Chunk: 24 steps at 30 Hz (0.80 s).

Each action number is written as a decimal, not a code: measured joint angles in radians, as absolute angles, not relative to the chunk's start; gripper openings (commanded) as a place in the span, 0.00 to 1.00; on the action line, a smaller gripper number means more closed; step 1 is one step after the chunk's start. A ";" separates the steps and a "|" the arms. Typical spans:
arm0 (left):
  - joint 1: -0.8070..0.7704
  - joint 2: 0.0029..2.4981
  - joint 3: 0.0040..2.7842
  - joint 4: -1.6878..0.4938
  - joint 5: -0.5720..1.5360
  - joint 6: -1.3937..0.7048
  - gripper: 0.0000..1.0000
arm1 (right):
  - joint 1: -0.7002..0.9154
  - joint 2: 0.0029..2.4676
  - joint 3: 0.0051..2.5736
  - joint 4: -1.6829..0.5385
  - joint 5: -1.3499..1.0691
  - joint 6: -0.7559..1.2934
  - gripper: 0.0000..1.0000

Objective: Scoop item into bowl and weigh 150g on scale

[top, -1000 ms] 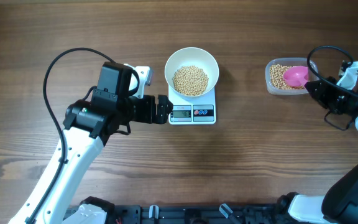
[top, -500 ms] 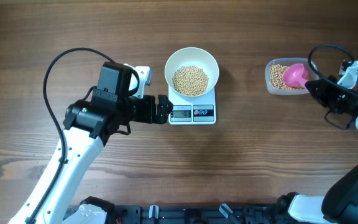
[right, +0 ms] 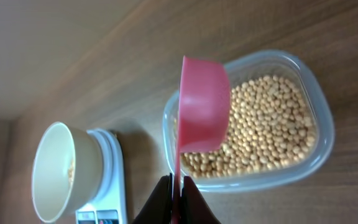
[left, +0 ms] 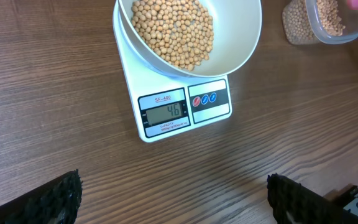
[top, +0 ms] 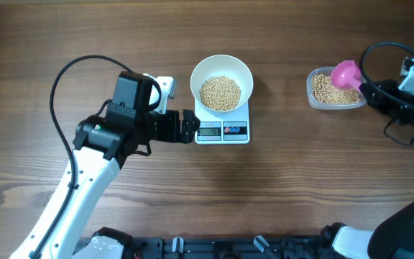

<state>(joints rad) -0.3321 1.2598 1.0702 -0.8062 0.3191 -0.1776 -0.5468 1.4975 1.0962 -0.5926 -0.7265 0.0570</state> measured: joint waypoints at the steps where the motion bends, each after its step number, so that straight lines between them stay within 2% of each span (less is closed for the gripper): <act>1: -0.332 1.260 1.070 -0.806 0.319 -0.178 1.00 | -0.547 1.497 1.096 -0.617 -0.716 0.036 0.04; 10: -0.332 1.260 1.070 -0.806 0.319 -0.178 1.00 | -0.509 1.497 1.169 -0.748 -0.533 -0.073 0.04; 24: -0.332 1.260 1.070 -0.806 0.319 -0.178 1.00 | -0.341 1.497 1.196 -0.693 -0.262 -0.215 0.04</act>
<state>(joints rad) -0.3321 1.2598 1.0702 -0.8062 0.3191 -0.1776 -0.3408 1.4975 1.1957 -0.6933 -0.2619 -0.2153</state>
